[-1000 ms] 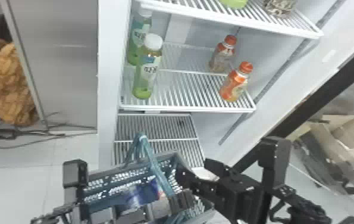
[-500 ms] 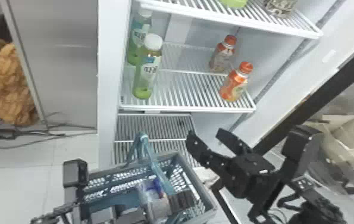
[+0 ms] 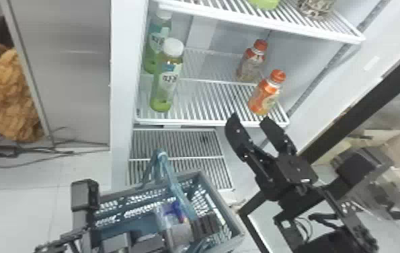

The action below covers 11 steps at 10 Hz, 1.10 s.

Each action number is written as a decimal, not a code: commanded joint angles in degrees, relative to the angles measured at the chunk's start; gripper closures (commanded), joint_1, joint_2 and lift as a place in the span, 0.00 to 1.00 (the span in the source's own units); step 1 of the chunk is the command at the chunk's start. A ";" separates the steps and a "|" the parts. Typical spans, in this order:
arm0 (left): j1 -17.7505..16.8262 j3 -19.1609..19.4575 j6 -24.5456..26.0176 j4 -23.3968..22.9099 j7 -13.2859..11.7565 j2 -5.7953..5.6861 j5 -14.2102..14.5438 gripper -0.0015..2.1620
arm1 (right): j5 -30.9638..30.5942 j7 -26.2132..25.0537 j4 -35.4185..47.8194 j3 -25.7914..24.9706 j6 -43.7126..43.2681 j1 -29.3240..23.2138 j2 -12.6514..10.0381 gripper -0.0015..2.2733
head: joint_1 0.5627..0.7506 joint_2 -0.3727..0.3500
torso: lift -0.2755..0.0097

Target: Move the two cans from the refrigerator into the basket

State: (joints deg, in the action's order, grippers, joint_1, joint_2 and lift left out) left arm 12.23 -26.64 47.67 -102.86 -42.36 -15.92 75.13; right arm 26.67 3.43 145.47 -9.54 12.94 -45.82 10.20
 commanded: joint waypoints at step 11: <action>0.14 0.13 0.00 0.00 0.00 0.18 -0.41 0.55 | -11.25 -2.99 -8.15 2.00 -12.52 -2.27 -1.76 0.13 | 0.70 0.03 | 0.00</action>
State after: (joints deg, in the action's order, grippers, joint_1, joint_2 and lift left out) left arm 12.40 -26.44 47.67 -102.86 -42.36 -15.73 74.81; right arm 15.44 0.44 137.55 -7.54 0.69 -48.16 8.39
